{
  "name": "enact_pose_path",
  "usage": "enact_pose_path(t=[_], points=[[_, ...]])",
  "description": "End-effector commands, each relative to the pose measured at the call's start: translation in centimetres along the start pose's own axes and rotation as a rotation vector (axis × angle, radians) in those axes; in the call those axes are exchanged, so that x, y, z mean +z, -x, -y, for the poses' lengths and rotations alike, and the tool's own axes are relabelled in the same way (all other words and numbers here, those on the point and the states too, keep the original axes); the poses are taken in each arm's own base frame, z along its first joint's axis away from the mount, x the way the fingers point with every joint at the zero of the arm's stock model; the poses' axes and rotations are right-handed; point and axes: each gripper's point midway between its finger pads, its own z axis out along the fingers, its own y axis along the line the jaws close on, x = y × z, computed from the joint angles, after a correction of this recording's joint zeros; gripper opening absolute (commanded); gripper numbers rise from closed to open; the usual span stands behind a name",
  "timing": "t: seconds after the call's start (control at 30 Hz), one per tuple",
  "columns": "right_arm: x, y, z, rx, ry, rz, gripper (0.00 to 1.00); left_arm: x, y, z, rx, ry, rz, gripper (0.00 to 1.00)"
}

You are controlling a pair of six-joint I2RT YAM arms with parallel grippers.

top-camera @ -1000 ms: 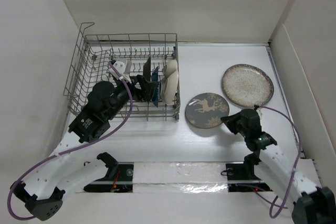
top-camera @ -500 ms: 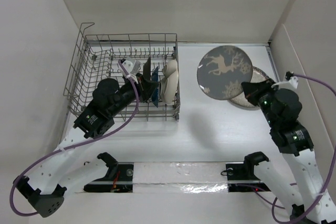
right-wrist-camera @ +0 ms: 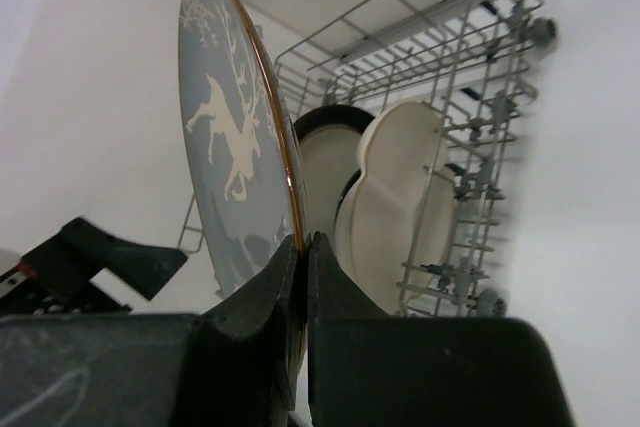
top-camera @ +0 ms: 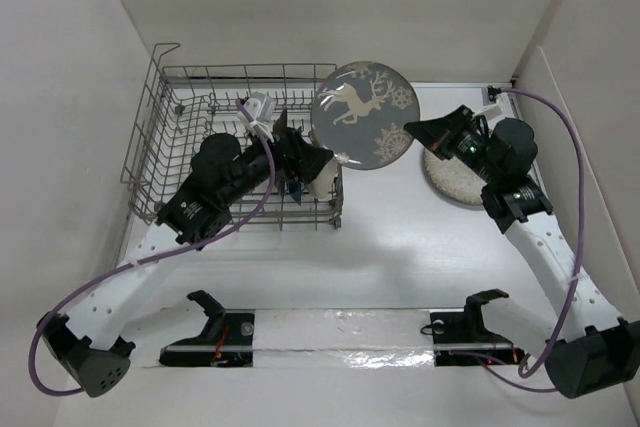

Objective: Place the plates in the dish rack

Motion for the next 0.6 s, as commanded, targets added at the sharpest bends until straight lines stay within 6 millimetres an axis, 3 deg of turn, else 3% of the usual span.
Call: enact_pose_path(t=[0.0,0.2,0.4,0.5,0.53,0.57], points=[[-2.5,3.4,-9.9,-0.05,0.401,0.087,0.0,0.6,1.9,1.0,-0.053,-0.035,0.065,0.78],[-2.7,2.7,-9.9,-0.003,0.476,0.04,0.0,1.7,1.6,-0.7,-0.08,0.039,0.088,0.79],[-2.1,0.0,-9.7,0.038,0.523,-0.049,0.0,3.1,2.4,0.5,-0.1,-0.025,0.101,0.75],[-1.6,-1.4,-9.4,0.044,0.522,-0.087,0.0,3.6,2.2,0.9,-0.113,-0.058,0.101,0.63],[-1.4,-1.5,-9.2,0.045,0.519,-0.089,0.0,3.7,2.1,0.9,-0.114,-0.062,0.1,0.41],[-1.3,-2.0,-9.4,0.049,0.527,-0.104,0.0,3.7,2.1,1.0,-0.115,-0.065,0.1,0.28]])
